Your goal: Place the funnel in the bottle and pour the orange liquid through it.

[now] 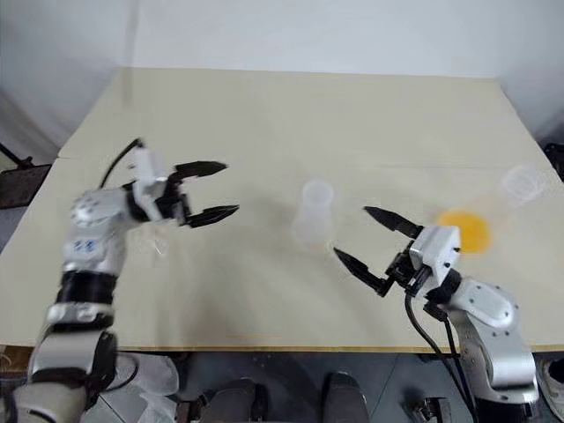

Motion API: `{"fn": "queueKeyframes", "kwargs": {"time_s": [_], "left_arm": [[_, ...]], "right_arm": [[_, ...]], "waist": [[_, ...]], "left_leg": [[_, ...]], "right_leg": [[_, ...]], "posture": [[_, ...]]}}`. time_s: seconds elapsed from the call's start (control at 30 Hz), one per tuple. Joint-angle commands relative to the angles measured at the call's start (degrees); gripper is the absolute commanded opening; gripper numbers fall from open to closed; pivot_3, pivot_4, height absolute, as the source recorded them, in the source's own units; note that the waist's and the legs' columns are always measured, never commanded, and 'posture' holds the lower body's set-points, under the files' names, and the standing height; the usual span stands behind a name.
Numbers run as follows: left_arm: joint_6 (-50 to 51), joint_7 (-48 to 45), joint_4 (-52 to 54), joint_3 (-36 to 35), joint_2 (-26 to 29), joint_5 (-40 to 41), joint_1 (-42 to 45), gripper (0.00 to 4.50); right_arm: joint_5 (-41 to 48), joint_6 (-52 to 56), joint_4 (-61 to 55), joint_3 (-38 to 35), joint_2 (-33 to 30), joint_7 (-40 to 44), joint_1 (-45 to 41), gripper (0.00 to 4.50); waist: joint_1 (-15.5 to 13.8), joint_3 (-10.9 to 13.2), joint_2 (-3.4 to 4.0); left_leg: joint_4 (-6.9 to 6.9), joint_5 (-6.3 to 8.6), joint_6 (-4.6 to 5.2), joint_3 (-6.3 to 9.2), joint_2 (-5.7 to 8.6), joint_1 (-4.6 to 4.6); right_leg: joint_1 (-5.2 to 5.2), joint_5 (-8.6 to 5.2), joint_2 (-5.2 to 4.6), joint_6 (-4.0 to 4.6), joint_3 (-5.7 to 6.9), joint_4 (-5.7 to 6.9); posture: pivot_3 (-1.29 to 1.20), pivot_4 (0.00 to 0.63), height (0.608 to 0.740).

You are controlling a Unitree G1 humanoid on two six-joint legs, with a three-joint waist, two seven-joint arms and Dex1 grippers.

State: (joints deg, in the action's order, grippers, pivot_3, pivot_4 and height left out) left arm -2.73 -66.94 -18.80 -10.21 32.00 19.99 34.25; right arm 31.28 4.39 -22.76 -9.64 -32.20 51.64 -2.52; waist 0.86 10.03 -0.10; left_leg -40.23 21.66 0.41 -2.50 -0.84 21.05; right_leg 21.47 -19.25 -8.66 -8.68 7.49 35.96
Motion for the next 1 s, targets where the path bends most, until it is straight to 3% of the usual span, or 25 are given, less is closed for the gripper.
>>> {"fn": "queueKeyframes", "kwargs": {"time_s": [0.03,0.2,0.47,0.7,1.0], "left_arm": [[1.6,5.1,9.6,-7.7,3.0,3.4,-9.2,4.44],[5.7,13.2,20.2,-21.5,4.2,7.6,-29.0,4.44],[6.4,20.9,29.1,-30.9,-0.5,9.4,-48.1,4.44],[4.8,23.1,31.5,-28.4,-5.7,8.4,-55.0,4.44],[8.1,28.6,37.6,-15.9,-8.4,6.7,-50.6,4.44]], "right_arm": [[3.2,1.6,0.5,0.9,-2.4,5.1,-1.9,4.5],[3.4,2.4,2.3,3.7,-3.4,9.5,-5.9,4.5],[2.7,2.1,3.8,6.3,-2.9,11.7,-8.3,4.5],[2.4,1.9,4.7,6.7,-2.5,12.1,-8.9,4.5],[1.7,1.5,4.3,5.7,-2.7,11.4,-7.3,4.5]], "waist": [[0.2,0.0,0.0],[0.4,0.0,-0.04],[-0.8,0.0,-0.05],[-0.9,0.0,-0.06],[-0.8,0.0,-0.07]], "left_leg": [[0.0,0.0,0.0,0.08,0.02,0.02],[-0.04,0.0,0.0,0.24,0.0,0.01],[-0.07,0.01,0.01,0.31,0.01,-0.03],[-0.07,0.02,0.01,0.25,0.03,-0.03],[-0.06,0.02,0.01,0.24,0.04,-0.05]], "right_leg": [[-0.01,0.0,-0.02,0.0,0.0,0.01],[-0.1,0.0,-0.03,0.0,-0.01,0.01],[-0.22,0.0,-0.07,0.0,-0.13,-0.07],[-0.23,0.0,-0.05,0.0,-0.11,-0.12],[-0.23,0.0,-0.05,0.0,-0.14,-0.12]], "posture": [[0.0,0.15,0.74],[0.0,0.15,0.74],[0.0,0.15,0.74],[0.0,0.15,0.74],[0.0,0.15,0.74]]}}
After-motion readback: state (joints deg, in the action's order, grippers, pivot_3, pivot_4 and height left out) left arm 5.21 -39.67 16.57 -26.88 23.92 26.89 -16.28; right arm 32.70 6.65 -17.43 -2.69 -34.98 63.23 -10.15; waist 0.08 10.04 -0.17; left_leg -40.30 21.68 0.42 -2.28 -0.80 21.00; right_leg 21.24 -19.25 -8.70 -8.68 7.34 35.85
